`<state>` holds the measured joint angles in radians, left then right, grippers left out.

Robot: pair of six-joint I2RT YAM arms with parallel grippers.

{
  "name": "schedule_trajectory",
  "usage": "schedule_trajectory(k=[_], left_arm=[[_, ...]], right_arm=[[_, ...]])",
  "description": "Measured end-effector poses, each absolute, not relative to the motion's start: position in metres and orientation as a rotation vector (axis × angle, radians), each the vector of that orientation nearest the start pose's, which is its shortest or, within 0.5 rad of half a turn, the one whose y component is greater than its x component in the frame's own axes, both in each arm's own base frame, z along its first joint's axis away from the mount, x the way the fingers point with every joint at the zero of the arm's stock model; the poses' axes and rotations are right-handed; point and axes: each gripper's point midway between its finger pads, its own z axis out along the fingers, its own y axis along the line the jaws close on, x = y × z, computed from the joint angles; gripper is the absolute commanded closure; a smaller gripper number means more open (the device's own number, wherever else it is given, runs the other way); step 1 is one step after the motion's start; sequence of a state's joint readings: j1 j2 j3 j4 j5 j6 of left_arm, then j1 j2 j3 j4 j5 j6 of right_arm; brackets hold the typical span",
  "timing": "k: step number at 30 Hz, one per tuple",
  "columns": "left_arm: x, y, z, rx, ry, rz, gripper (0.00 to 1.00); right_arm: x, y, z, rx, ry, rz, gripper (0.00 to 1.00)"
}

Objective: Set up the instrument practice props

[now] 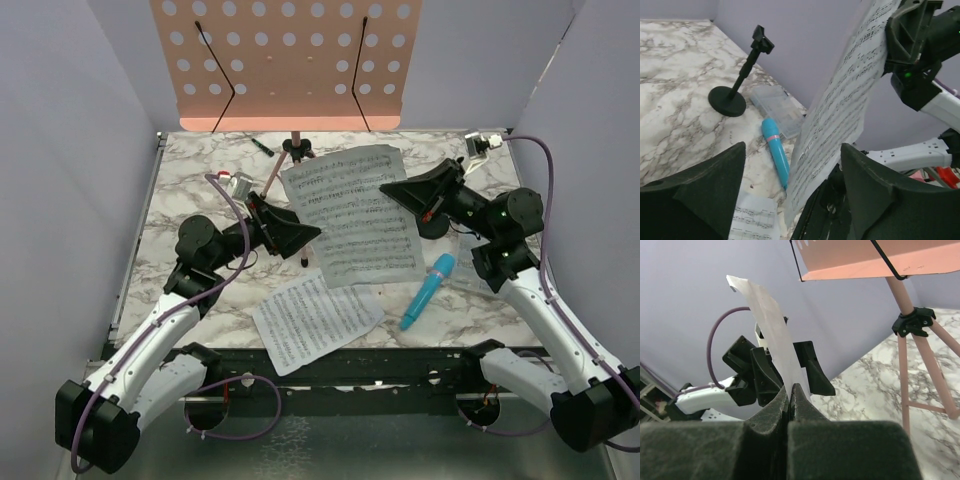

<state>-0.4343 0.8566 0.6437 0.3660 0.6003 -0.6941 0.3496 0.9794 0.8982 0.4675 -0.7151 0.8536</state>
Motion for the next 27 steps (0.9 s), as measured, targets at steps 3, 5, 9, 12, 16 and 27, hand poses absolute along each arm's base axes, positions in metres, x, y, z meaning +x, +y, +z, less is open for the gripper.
schedule_trajectory(k=[3, 5, 9, 12, 16, 27], left_arm=[[0.222, -0.245, 0.33, 0.364, 1.52, -1.389, 0.38], [0.22, -0.249, 0.337, 0.37, 1.503, -1.427, 0.49], [0.213, -0.256, 0.352, 0.391, 1.457, -1.483, 0.65], [0.208, -0.259, 0.368, 0.409, 1.404, -1.513, 0.7], [0.2, -0.265, 0.381, 0.438, 1.359, -1.55, 0.7], [0.198, -0.278, 0.375, 0.452, 1.384, -1.593, 1.0]], right_arm=[[0.238, 0.236, 0.421, -0.34, 1.357, 1.48, 0.99], [0.238, 0.237, 0.422, -0.329, 1.344, 1.506, 1.0], [0.236, 0.237, 0.425, -0.317, 1.319, 1.545, 1.0], [0.233, 0.236, 0.43, -0.318, 1.296, 1.561, 1.0], [0.231, 0.236, 0.436, -0.319, 1.271, 1.579, 1.0], [0.231, 0.236, 0.437, -0.312, 1.266, 1.597, 1.0]])
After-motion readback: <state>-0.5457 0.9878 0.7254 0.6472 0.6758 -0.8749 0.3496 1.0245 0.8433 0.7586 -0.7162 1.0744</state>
